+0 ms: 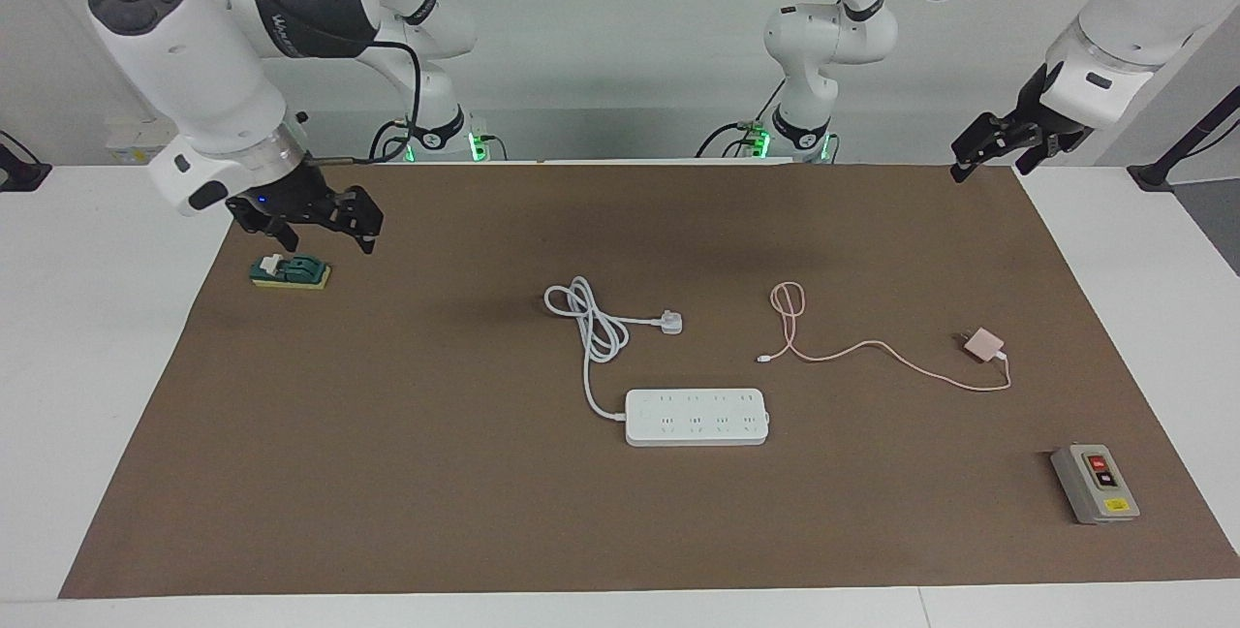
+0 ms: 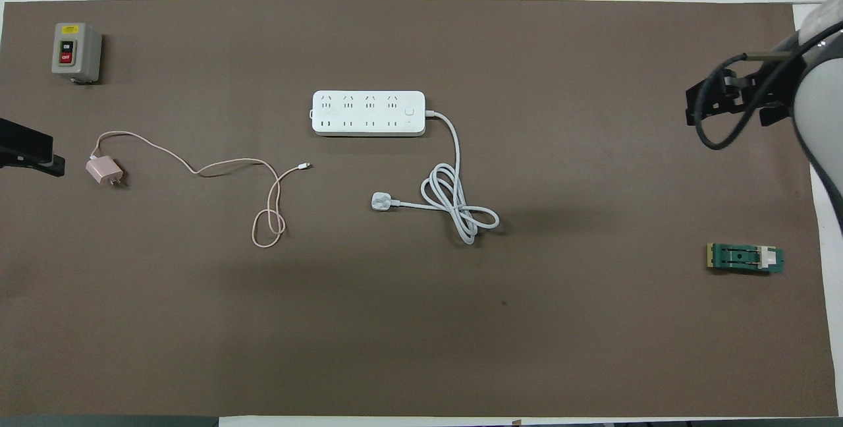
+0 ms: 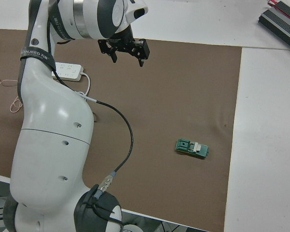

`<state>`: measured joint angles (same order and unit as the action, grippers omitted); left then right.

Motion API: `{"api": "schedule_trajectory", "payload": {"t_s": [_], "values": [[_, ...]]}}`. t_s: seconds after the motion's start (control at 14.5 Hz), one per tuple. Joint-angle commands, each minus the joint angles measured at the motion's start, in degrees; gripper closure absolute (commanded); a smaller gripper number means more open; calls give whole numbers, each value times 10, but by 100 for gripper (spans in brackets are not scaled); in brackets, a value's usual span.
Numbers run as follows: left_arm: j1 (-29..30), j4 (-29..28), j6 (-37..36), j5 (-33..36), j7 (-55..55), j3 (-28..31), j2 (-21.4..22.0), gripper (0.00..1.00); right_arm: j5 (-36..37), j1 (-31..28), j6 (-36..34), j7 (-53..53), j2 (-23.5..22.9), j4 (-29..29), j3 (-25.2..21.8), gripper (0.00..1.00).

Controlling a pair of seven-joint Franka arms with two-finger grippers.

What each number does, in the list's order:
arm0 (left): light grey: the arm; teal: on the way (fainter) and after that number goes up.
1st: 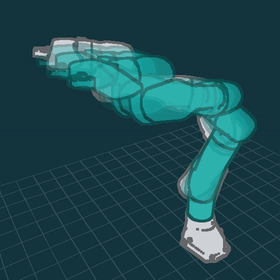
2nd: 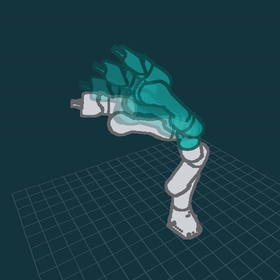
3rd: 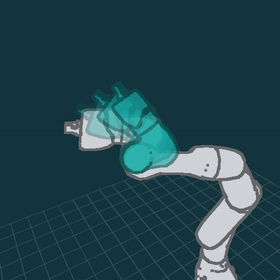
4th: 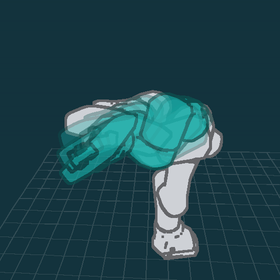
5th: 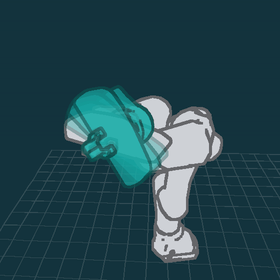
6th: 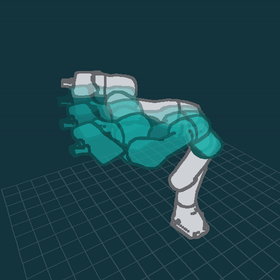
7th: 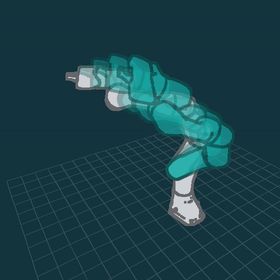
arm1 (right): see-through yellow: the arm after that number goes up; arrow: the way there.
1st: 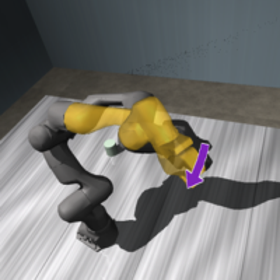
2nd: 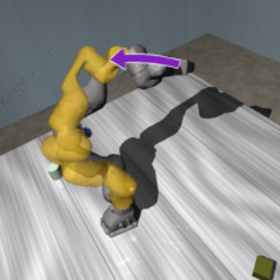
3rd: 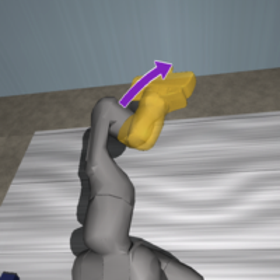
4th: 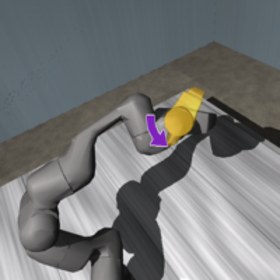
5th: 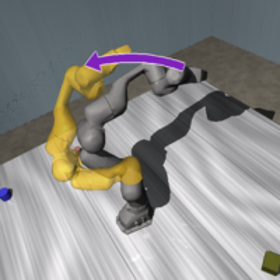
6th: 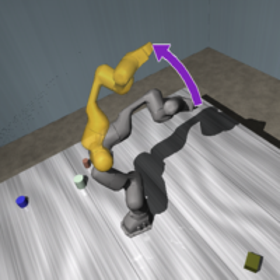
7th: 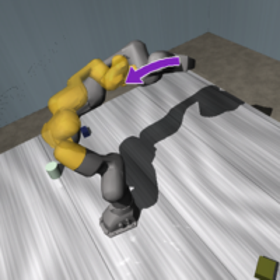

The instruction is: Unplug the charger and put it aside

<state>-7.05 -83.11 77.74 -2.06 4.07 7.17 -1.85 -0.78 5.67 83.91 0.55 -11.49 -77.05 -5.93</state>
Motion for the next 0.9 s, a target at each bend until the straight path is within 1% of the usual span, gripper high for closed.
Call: {"api": "schedule_trajectory", "payload": {"t_s": [0.0,0.14,0.28,0.34,0.41,0.48,0.62,0.69,0.76,0.83], "values": [[5,-29,7,-7,-12,1,19,0,11,-28,-15,54,65,-57,6,0],[5,-35,12,-7,-10,2,21,0,10,-50,-40,79,89,-76,6,0],[6,-35,14,-7,-17,4,21,0,10,-56,-44,96,95,-81,6,0],[18,-33,21,-6,-29,-1,21,0,10,-55,-44,96,95,-80,6,0],[40,-29,28,-6,-41,-16,20,0,10,-55,-44,95,95,-81,7,0],[66,-29,29,-6,-44,-46,19,0,10,-54,-45,94,95,-81,7,0],[133,-29,34,-2,-44,-121,16,0,10,-71,-45,96,99,-87,14,0],[144,-29,34,0,-44,-136,15,0,11,-86,-43,96,102,-95,29,0],[144,-29,34,0,-44,-136,14,0,12,-101,-39,96,103,-100,43,0],[142,-27,34,1,-44,-136,12,0,13,-104,-37,94,105,-102,44,0]]}}
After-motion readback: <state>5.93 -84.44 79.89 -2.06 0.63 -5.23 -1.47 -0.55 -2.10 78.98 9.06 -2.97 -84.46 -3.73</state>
